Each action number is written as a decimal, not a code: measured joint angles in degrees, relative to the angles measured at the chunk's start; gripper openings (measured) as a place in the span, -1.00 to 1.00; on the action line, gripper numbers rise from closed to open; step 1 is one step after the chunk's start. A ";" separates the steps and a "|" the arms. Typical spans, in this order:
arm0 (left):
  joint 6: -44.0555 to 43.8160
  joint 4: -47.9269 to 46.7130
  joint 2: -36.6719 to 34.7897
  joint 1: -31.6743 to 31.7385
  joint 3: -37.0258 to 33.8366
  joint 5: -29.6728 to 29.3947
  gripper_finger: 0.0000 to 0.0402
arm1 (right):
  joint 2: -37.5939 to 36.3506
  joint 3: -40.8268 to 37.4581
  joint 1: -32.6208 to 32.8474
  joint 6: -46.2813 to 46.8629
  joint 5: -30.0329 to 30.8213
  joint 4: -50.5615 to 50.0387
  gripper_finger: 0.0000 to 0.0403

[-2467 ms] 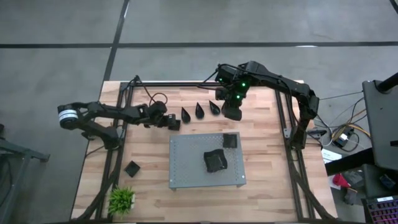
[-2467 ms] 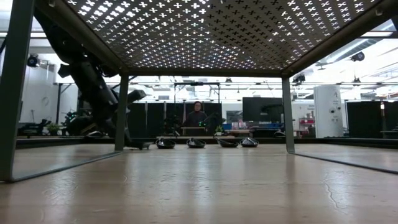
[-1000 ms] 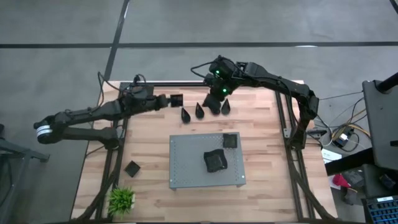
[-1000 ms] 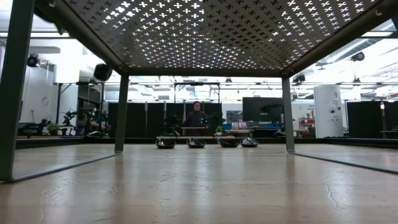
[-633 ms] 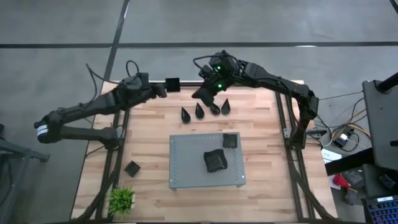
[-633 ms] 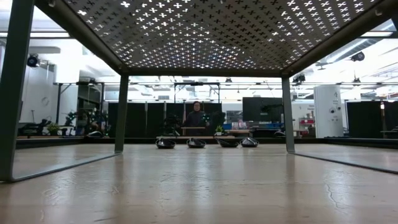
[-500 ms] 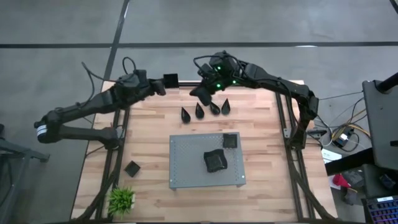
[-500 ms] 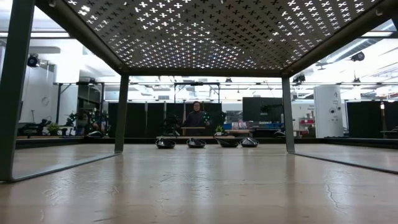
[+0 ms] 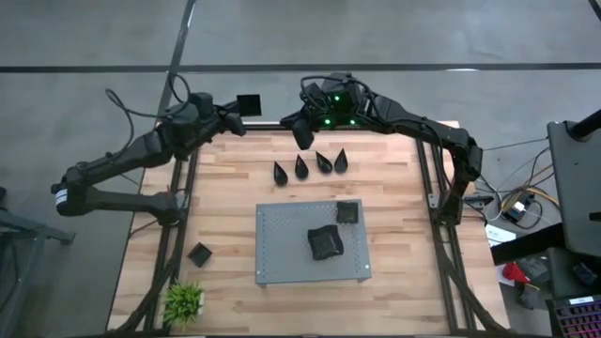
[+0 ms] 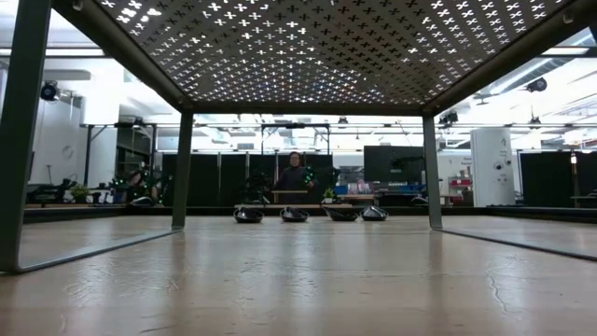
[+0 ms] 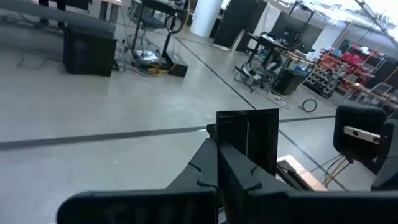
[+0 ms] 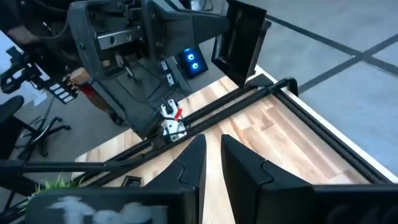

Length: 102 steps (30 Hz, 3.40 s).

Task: Pick & Place Mini shaped plates
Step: Stack the square plate on top of the other square plates on the shelf

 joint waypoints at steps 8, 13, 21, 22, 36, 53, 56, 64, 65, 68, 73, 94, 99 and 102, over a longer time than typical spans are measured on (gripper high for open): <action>1.65 0.06 0.02 -0.02 0.43 -1.00 -1.00 | 0.00 -0.05 0.00 0.11 6.59 5.28 -0.53; 1.41 0.30 0.00 -0.02 0.43 -1.91 -1.00 | 0.00 -0.05 0.02 0.07 7.49 7.74 -0.31; 2.39 0.68 0.00 -0.02 1.06 -2.00 -1.00 | 0.00 -0.65 0.02 -0.12 7.49 11.19 -0.20; 2.44 0.66 0.00 -0.02 1.06 -2.00 -1.00 | 0.02 -0.69 0.02 -0.16 7.49 11.67 -0.20; 2.33 1.99 0.00 -0.02 1.15 -1.83 -1.00 | 0.02 -0.84 0.28 -1.80 7.47 13.18 -0.31; 1.61 1.90 0.00 -0.02 1.15 -1.52 -1.00 | 0.04 -1.06 1.55 -2.30 10.30 13.12 -0.42; 1.61 1.90 0.00 -0.02 1.15 -1.52 -1.00 | 0.04 -1.06 1.50 -2.44 10.49 13.14 -0.45; 1.63 1.92 0.00 -0.02 1.15 -1.52 -1.00 | 0.07 -1.06 1.71 -2.46 10.49 13.19 -0.51; 1.63 1.92 0.00 -0.02 1.15 -1.52 -1.00 | 0.07 -1.06 1.79 -2.46 10.49 13.20 -0.51; 1.65 2.07 0.00 0.00 1.15 -1.52 -1.00 | 0.07 -1.06 1.92 -2.13 10.64 13.09 -0.50; 1.49 2.19 0.00 -0.01 1.15 -1.52 -1.00 | 0.18 -1.06 1.89 -2.04 12.77 13.26 -0.44; 1.41 6.10 2.10 -2.94 1.17 -1.13 -1.00 | 3.61 -1.04 2.99 -3.33 16.44 17.44 -0.49; 2.37 6.81 2.38 -4.53 1.17 -1.02 -1.00 | 3.74 -1.04 3.01 -3.51 16.43 17.23 -0.53; 2.23 7.66 2.34 -5.49 1.17 -1.34 -1.00 | 3.76 -1.04 3.01 -3.33 16.43 17.20 -0.55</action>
